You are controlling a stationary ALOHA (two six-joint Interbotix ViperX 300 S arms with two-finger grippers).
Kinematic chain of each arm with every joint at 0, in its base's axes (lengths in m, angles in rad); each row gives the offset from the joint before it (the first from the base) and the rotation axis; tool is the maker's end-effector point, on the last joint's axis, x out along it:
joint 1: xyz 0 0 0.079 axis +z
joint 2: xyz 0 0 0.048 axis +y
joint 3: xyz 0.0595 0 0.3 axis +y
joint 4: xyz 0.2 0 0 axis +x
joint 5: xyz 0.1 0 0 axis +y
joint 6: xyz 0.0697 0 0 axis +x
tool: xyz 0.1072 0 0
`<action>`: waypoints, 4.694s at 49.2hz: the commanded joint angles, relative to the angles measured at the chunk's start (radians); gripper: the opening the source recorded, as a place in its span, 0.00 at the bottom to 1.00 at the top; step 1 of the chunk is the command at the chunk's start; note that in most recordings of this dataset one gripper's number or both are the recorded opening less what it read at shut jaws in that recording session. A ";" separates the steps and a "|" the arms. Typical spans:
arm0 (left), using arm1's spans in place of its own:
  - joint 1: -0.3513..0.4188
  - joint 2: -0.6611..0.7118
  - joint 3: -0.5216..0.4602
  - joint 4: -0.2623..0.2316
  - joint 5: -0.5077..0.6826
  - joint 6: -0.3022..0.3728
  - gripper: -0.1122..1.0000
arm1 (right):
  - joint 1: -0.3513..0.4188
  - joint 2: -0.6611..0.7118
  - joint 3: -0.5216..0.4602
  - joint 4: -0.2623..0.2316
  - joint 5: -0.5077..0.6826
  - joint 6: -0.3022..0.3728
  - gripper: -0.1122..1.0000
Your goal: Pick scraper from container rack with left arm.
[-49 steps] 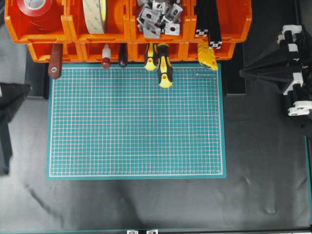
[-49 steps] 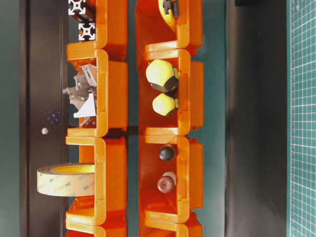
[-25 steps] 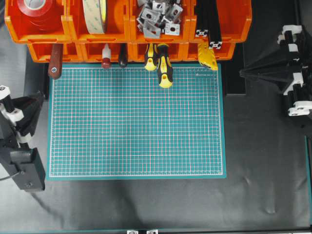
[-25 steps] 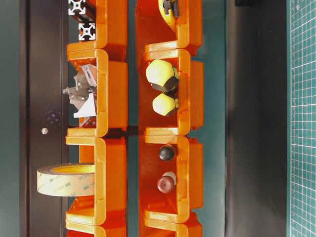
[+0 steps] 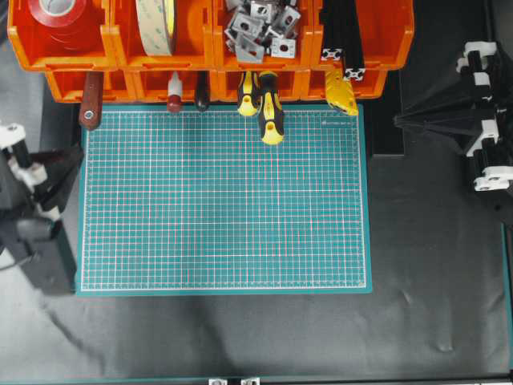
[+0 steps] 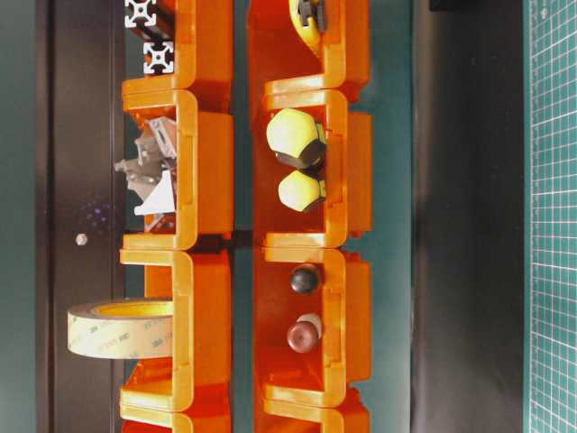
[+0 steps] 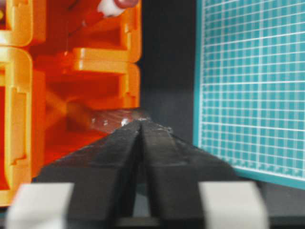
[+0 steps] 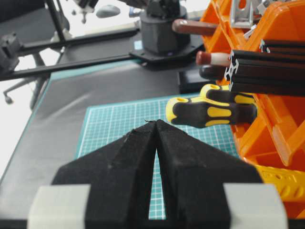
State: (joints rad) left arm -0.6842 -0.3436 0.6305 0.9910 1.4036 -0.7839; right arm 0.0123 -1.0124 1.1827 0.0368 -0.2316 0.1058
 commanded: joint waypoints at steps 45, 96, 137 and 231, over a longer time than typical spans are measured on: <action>0.245 -0.061 0.126 0.008 -0.261 0.137 0.87 | 0.002 0.006 -0.020 0.002 -0.003 -0.003 0.10; 0.109 -0.060 -0.043 0.005 -0.023 0.207 0.32 | 0.002 -0.011 -0.021 0.000 -0.006 -0.003 0.10; -0.140 0.196 -0.471 0.005 -0.104 0.575 0.28 | 0.026 -0.021 -0.020 -0.005 0.015 -0.008 0.10; 0.268 0.281 -0.167 0.003 -0.790 0.218 0.91 | 0.025 -0.089 -0.043 -0.003 0.084 0.000 0.10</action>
State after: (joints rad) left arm -0.4218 -0.0460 0.4694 0.9910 0.6167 -0.5139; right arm 0.0368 -1.1075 1.1735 0.0337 -0.1457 0.1043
